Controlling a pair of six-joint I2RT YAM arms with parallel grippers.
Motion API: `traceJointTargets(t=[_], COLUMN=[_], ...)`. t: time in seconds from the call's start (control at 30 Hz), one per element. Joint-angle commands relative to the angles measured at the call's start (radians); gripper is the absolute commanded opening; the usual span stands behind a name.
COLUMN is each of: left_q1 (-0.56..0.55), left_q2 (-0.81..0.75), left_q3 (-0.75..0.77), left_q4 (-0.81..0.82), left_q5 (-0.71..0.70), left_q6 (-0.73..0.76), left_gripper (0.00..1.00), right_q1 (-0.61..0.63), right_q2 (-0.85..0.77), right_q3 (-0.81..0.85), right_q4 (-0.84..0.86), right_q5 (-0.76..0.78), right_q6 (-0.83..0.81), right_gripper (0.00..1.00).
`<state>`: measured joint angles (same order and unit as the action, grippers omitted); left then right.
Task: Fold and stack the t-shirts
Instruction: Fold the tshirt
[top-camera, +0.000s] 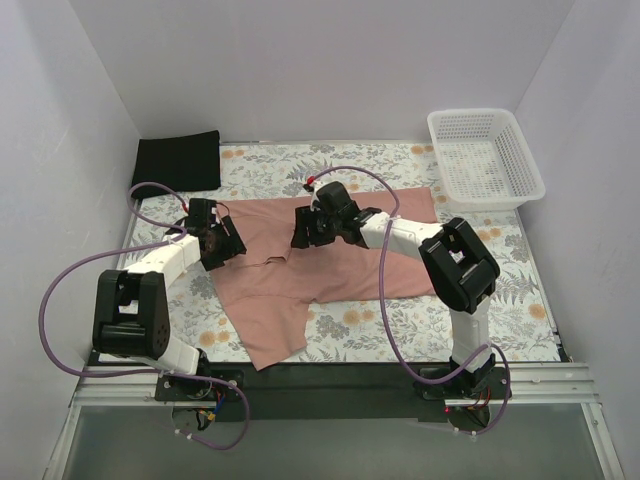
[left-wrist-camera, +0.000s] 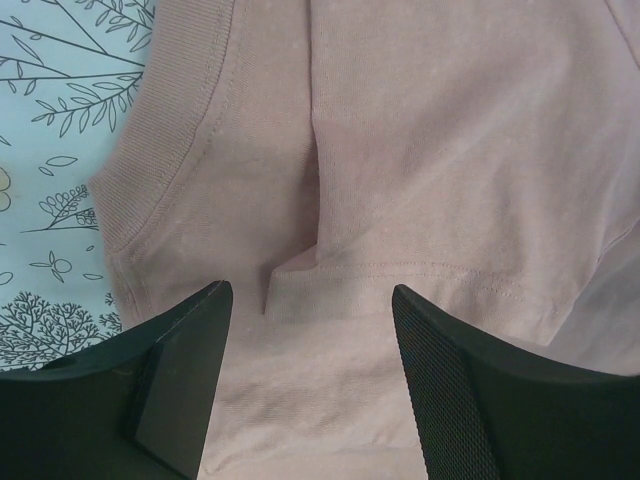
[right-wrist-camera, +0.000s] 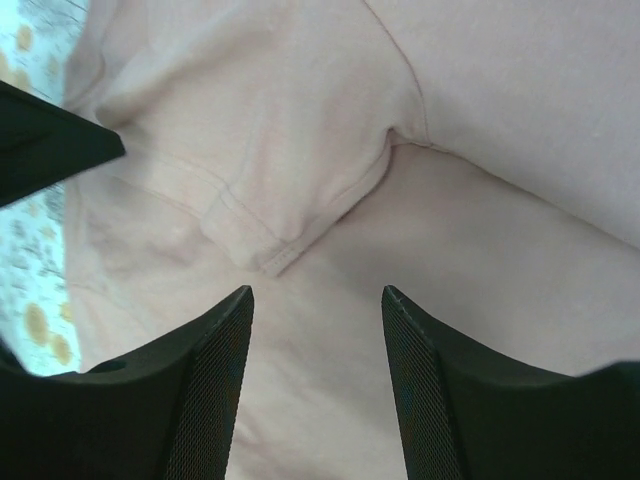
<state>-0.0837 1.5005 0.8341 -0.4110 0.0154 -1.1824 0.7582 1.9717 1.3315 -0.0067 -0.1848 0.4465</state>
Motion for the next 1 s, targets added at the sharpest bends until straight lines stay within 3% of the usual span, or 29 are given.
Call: traceJointTargets(t=[0.0, 0.43, 0.87, 0.97], left_q1=[-0.005, -0.005, -0.005, -0.007], left_q2=[-0.011, -0.013, -0.016, -0.017], left_q3=[0.019, 0.010, 0.007, 0.005], left_q4=[-0.003, 0.001, 0.000, 0.001], left_q5=[0.004, 0.003, -0.002, -0.002], left_q6=[0.013, 0.017, 0.018, 0.018], left_gripper=[0.64, 0.63, 0.62, 0.61], right_q1=[-0.003, -0.003, -0.002, -0.005], right_q2=[0.005, 0.116, 0.173, 0.181], right_q3=[0.015, 0.038, 0.026, 0.014], right_q4=[0.096, 0.158, 0.223, 0.223], right_q5=[-0.050, -0.174, -0.174, -0.163], right_q6=[0.152, 0.310, 0.428, 0.432], right_gripper=[0.60, 0.53, 0.52, 0.45])
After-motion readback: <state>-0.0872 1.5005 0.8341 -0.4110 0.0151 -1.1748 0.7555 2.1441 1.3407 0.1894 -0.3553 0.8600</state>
